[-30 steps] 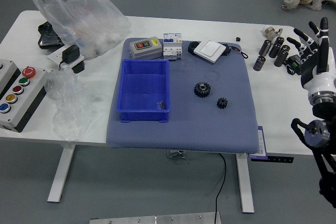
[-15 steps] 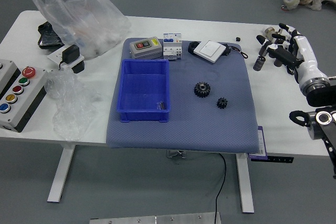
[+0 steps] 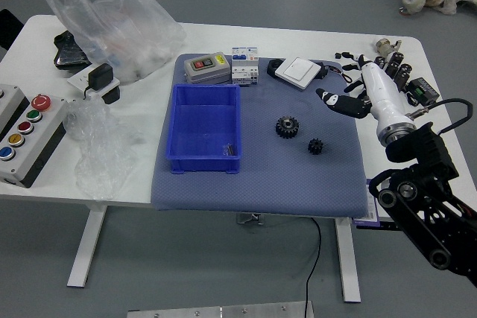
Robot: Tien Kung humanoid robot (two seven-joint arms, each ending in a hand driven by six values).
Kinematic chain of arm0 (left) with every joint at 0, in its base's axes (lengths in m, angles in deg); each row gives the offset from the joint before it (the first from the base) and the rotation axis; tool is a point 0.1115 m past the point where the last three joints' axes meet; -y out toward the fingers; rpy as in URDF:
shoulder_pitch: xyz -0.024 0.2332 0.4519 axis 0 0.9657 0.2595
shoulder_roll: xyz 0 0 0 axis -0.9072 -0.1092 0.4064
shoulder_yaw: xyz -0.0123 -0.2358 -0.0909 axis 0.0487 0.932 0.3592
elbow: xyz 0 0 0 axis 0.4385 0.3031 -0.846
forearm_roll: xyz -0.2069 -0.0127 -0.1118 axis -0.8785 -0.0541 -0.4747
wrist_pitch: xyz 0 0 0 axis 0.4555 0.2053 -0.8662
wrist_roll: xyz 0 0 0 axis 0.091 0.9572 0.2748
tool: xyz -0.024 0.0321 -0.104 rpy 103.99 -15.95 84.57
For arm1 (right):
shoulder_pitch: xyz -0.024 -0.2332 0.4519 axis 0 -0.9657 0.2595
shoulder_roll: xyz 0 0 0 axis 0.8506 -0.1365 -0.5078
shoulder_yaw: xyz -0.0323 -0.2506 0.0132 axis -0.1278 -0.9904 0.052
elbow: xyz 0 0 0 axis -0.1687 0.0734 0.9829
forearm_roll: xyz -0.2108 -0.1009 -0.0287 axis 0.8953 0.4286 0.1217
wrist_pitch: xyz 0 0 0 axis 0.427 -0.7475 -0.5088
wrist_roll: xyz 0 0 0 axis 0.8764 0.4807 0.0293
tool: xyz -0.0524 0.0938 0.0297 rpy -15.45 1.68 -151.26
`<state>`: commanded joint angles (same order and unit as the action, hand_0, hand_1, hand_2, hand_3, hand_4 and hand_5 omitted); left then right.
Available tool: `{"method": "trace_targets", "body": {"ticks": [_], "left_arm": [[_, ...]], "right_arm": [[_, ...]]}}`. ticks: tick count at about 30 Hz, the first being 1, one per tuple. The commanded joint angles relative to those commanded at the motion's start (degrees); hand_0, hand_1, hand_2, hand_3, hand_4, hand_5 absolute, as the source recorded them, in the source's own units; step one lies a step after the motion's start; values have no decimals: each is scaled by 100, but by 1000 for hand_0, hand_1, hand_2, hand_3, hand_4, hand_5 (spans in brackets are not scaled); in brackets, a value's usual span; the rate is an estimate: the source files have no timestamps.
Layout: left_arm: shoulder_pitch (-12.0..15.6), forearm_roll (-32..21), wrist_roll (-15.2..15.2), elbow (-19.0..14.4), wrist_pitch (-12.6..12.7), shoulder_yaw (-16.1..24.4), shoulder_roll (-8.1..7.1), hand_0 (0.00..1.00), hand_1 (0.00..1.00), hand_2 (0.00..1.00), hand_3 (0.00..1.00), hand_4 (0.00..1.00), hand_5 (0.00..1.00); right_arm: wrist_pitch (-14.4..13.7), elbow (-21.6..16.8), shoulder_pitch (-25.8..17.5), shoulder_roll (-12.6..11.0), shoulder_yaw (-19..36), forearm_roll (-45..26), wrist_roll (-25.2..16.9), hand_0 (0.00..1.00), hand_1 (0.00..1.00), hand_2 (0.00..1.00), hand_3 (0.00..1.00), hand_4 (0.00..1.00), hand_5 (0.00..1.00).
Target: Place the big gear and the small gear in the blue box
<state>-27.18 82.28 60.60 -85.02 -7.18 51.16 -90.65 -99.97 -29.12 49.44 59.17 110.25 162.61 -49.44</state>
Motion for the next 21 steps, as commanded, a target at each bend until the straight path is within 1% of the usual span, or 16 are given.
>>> {"method": "trace_targets", "body": {"ticks": [3, 8, 11, 15, 21], "left_arm": [[2, 8, 4, 0, 0, 5, -1, 622, 519, 516, 663, 696, 274], [8, 20, 8, 0, 0, 17, 5, 622, 519, 516, 663, 695, 274], [10, 26, 10, 0, 0, 22, 8, 622, 519, 516, 663, 695, 274], [7, 37, 11, 0, 0, 28, 11, 622, 519, 516, 663, 696, 274], [-2, 40, 8, 0, -2, 30, 17, 622, 519, 517, 663, 696, 274]], "right_arm": [[92, -1, -23, 1, -107, 167, 106, 323, 504, 786, 858, 862, 294], [450, 181, -107, 5, -247, 306, 379, 325, 506, 796, 864, 868, 298], [568, 250, -135, -5, -317, 364, 473, 325, 506, 796, 864, 868, 298], [644, 439, -118, 12, -438, 392, 516, 325, 518, 796, 866, 872, 303], [640, 670, -78, 65, -564, 331, 498, 323, 510, 785, 861, 878, 310]]}}
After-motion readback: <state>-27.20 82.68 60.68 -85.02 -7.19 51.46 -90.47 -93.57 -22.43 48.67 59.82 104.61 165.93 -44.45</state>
